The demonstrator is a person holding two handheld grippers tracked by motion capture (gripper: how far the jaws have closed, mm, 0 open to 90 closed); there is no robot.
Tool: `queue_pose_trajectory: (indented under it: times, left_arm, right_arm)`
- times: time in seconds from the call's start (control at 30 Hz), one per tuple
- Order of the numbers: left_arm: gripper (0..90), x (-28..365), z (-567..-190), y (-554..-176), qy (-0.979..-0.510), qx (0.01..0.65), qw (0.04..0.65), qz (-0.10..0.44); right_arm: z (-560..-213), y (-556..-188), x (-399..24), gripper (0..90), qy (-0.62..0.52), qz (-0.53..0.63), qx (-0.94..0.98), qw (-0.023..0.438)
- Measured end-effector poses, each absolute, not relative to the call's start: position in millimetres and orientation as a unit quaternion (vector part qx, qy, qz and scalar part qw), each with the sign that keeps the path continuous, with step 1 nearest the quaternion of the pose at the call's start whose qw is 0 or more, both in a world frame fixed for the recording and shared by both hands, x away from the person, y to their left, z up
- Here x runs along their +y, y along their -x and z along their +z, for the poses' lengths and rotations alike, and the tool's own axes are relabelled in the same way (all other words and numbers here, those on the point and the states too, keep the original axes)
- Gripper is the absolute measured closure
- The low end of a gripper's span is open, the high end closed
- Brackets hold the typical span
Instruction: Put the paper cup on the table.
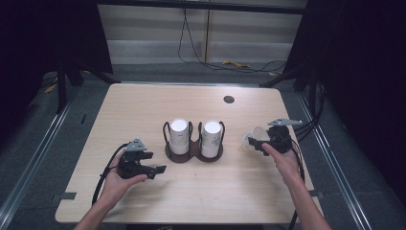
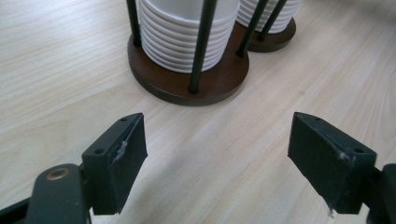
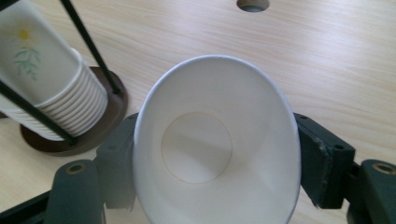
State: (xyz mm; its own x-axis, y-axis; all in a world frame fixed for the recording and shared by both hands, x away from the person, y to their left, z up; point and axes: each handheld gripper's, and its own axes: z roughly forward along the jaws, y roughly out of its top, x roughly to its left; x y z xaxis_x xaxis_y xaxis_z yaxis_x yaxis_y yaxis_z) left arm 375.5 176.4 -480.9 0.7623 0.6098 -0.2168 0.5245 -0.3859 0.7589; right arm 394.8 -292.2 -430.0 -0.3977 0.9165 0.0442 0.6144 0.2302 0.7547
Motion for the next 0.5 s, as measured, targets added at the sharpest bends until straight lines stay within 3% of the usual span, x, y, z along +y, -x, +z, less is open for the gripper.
queue_pose_trajectory:
  times: [0.5]
  left_arm:
    - [19.5,174,-484,-375,-0.838,0.338,0.427,0.043]
  right_arm:
    - [-443,-414,-289,25.9,-0.523,0.308,0.761,0.230]
